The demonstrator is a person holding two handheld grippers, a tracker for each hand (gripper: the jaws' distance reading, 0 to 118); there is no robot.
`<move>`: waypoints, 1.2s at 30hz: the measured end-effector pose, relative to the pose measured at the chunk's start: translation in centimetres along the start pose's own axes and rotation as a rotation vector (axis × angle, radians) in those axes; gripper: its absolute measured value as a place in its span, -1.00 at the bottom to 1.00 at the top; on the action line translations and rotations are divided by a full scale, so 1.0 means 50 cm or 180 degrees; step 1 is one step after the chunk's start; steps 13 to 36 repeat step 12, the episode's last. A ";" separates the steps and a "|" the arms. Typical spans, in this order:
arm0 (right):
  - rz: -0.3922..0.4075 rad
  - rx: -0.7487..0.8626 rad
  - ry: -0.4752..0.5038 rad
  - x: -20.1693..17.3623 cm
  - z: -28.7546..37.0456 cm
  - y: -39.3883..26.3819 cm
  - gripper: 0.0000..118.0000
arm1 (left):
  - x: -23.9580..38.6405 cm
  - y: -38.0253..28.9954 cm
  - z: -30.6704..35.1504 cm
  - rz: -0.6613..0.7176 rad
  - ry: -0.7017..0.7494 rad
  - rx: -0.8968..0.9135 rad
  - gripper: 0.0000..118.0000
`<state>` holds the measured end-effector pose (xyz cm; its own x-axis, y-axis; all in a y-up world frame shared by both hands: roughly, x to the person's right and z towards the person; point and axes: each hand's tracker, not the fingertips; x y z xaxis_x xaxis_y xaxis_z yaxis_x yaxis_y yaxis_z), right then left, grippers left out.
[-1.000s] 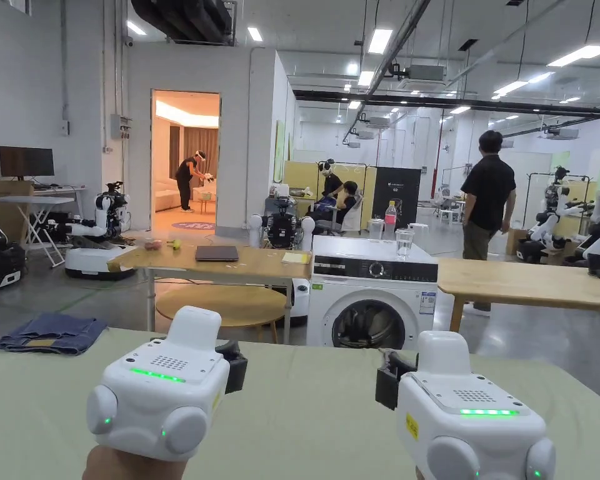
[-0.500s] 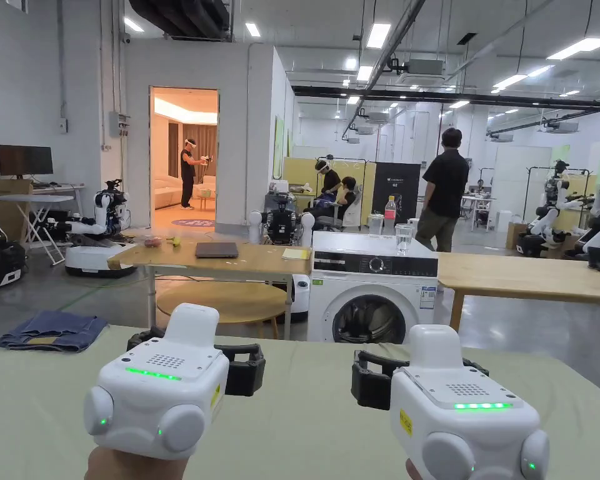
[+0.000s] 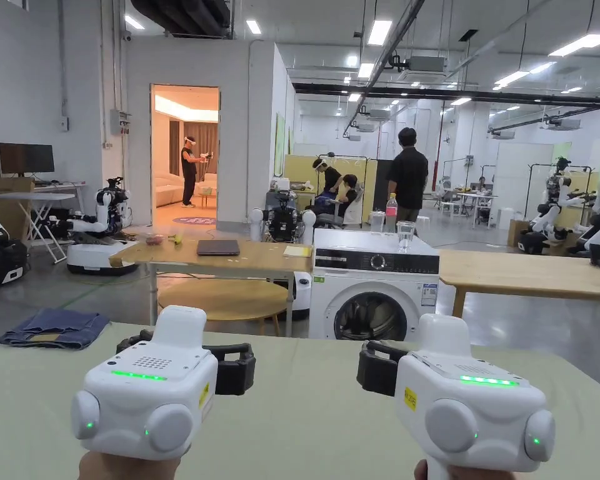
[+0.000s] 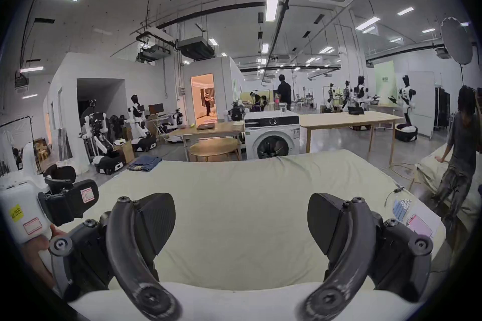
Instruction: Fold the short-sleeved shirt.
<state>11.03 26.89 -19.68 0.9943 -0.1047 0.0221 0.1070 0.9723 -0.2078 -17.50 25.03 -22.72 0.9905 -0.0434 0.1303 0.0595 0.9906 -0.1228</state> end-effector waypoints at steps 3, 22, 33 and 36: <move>0.0059 -0.0020 -0.0106 -0.006 -0.005 -0.005 0.76 | -0.004 -0.002 -0.001 0.0013 0.0013 0.0000 0.95; -0.0018 0.0048 -0.0081 0.006 0.001 -0.009 0.76 | -0.010 -0.005 -0.002 0.0057 0.0041 0.0001 0.95; -0.0018 0.0048 -0.0081 0.006 0.001 -0.009 0.76 | -0.010 -0.005 -0.002 0.0057 0.0041 0.0001 0.95; -0.0018 0.0048 -0.0081 0.006 0.001 -0.009 0.76 | -0.010 -0.005 -0.002 0.0057 0.0041 0.0001 0.95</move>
